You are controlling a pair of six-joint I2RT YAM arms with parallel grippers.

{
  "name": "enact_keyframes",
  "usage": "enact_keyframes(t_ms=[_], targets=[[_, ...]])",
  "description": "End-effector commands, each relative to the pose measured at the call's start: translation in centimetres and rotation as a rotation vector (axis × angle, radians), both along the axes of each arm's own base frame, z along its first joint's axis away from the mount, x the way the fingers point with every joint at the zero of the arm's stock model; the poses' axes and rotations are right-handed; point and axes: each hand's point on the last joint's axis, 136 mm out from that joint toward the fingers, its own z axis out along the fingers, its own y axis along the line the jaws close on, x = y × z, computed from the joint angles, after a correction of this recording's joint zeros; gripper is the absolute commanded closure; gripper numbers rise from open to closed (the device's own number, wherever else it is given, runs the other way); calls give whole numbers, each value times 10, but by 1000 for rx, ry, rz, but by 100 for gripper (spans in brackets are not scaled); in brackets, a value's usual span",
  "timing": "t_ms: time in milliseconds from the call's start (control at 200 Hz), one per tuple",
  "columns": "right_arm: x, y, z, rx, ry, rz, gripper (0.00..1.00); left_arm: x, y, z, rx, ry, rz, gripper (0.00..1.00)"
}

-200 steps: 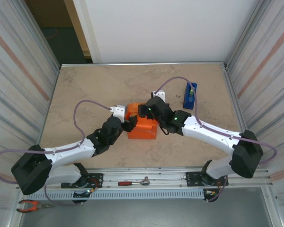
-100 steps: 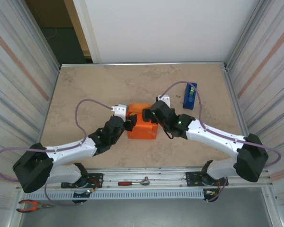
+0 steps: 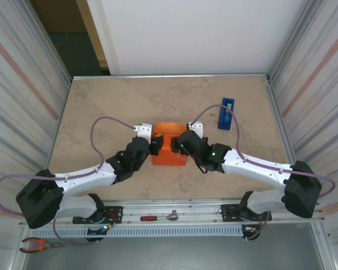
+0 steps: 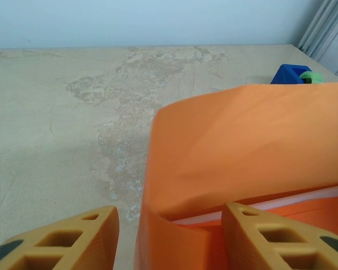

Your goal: Wrap the gift box in paper

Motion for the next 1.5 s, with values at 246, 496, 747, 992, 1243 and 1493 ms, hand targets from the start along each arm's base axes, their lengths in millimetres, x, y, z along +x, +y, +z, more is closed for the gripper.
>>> enact_keyframes(t_ms=[246,496,747,992,1243,1493], targets=[[4,-15,-14,-29,24,-68,18,-6,-12,54,-46,-99,-110,30],[3,-11,-17,-23,32,-59,19,-2,-26,35,-37,-58,-143,28],[1,-10,-19,-21,36,-54,19,7,-19,7,68,-30,-24,33],[0,-10,6,12,15,-35,10,-1,-19,-8,124,-14,15,40],[-4,-26,28,70,-4,-64,2,-5,-17,-15,132,7,39,43],[-6,-26,24,63,-1,-48,22,-7,-15,-22,135,23,58,45]])
